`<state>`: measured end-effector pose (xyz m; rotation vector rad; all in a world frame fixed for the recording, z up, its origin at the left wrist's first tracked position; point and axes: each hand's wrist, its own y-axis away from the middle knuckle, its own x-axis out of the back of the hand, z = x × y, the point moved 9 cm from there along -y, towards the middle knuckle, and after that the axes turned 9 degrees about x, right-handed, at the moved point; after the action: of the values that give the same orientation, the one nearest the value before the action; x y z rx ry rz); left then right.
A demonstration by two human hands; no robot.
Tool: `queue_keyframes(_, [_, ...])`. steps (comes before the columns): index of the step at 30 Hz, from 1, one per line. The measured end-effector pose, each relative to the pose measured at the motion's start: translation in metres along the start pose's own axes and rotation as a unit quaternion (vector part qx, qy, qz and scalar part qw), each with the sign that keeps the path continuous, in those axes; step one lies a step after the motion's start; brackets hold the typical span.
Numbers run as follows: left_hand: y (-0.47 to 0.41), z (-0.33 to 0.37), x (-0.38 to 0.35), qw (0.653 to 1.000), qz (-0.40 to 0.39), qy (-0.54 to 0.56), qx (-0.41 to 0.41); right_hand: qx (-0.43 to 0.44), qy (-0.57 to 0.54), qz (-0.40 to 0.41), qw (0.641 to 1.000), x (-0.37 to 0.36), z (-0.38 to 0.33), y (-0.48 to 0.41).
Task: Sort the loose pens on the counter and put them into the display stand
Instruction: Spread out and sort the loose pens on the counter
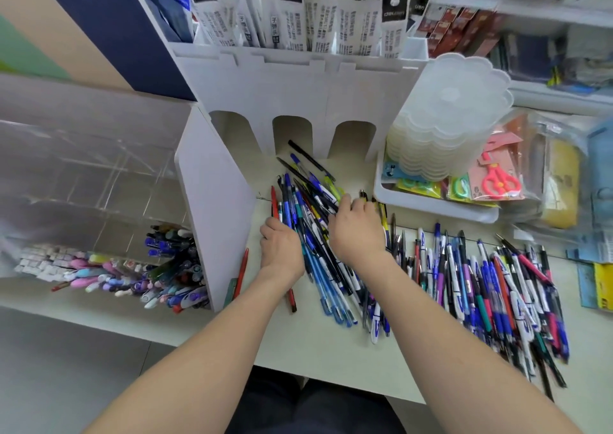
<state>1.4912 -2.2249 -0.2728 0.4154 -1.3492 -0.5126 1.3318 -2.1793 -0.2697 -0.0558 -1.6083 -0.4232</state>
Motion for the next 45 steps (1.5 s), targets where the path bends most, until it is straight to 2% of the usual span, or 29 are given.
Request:
queue_keyframes(4, [0.011,-0.011,0.003,0.992,-0.037,0.102,0.059,0.034,0.036,-0.006,0.999,-0.011,-0.002,0.026])
queue_keyframes(7, [0.03,-0.008,0.007,0.986,-0.032,0.152,0.066,0.013,0.009,0.012,1.0,-0.001,0.009,0.046])
queue_keyframes(10, [0.051,0.018,0.007,0.982,-0.033,0.188,0.002,-0.01,-0.075,0.058,0.995,0.011,0.02,0.069])
queue_keyframes(13, [0.066,0.052,0.001,0.975,-0.066,0.199,-0.068,-0.013,-0.141,0.046,0.989,0.013,0.034,0.09])
queue_keyframes(15, [0.076,0.071,-0.004,0.97,-0.091,0.206,-0.094,-0.018,-0.202,0.087,0.975,0.024,0.046,0.108])
queue_keyframes(16, [0.081,0.08,-0.008,0.966,-0.108,0.213,-0.102,-0.024,-0.267,0.109,0.957,0.03,0.052,0.119])
queue_keyframes(18, [0.091,0.096,-0.021,0.954,-0.147,0.239,-0.107,-0.064,-0.436,0.117,0.89,0.039,0.065,0.141])
queue_keyframes(20, [0.105,0.11,-0.033,0.942,-0.183,0.261,-0.102,-0.089,-0.563,0.061,0.82,0.038,0.068,0.162])
queue_keyframes(23, [0.128,0.13,-0.052,0.921,-0.224,0.309,-0.084,-0.089,-0.63,-0.024,0.771,0.028,0.07,0.191])
queue_keyframes(27, [0.147,0.145,-0.089,0.895,-0.27,0.355,-0.014,-0.141,-0.664,-0.056,0.732,0.014,0.096,0.215])
queue_keyframes(29, [0.151,0.151,-0.097,0.909,-0.261,0.326,-0.011,-0.133,-0.651,-0.084,0.742,0.008,0.104,0.223])
queue_keyframes(33, [0.151,0.161,-0.107,0.927,-0.249,0.279,-0.02,-0.119,-0.527,-0.134,0.831,-0.002,0.123,0.232])
queue_keyframes(35, [0.15,0.162,-0.115,0.936,-0.255,0.242,-0.017,-0.119,-0.485,-0.144,0.855,-0.003,0.134,0.236])
queue_keyframes(40, [0.151,0.16,-0.119,0.968,-0.201,0.145,-0.044,-0.131,-0.352,-0.158,0.913,-0.001,0.165,0.241])
queue_keyframes(42, [0.151,0.155,-0.114,0.983,-0.162,0.067,-0.056,-0.143,-0.314,-0.142,0.928,0.002,0.175,0.24])
queue_keyframes(45, [0.153,0.15,-0.102,0.992,-0.097,-0.016,-0.083,-0.181,-0.301,-0.052,0.935,0.013,0.187,0.233])
